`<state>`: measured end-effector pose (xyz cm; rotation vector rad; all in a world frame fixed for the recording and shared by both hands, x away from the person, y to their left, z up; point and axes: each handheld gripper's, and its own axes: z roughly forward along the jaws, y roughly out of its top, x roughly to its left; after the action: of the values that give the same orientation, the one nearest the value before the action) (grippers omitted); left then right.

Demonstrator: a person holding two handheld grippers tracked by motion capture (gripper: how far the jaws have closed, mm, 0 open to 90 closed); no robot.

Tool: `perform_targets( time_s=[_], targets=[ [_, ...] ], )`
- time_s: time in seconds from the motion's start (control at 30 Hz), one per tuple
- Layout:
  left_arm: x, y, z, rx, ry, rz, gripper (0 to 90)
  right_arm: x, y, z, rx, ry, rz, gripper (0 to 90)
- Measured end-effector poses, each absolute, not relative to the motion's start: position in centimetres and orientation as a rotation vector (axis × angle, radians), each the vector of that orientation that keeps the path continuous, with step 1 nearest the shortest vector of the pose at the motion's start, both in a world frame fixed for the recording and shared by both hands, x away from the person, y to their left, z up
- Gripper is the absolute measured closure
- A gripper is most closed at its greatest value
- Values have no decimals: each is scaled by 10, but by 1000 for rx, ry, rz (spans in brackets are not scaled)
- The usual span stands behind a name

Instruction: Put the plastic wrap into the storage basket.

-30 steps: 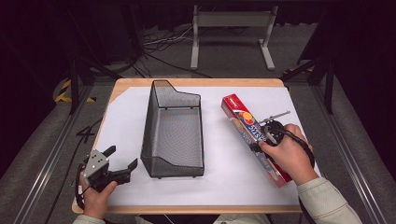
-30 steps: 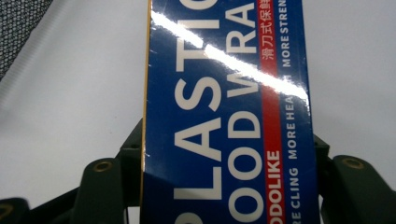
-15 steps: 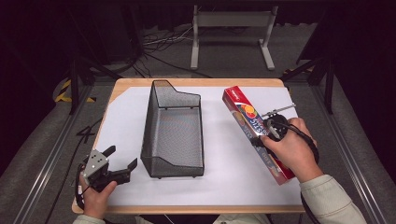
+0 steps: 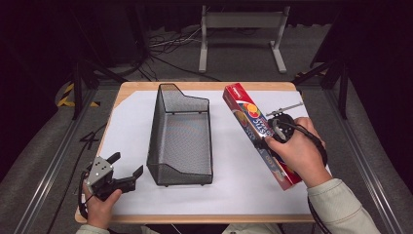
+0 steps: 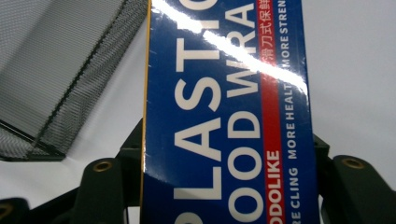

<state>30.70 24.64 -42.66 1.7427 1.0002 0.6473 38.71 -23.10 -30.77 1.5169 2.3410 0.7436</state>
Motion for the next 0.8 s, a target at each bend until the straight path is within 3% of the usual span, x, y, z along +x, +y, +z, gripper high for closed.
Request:
perform_targets(
  time_s=[0.8],
  targets=[
    [308,246,-427,1747,996,649,81,393,-163,-283,1467,2423,800,397]
  ],
)
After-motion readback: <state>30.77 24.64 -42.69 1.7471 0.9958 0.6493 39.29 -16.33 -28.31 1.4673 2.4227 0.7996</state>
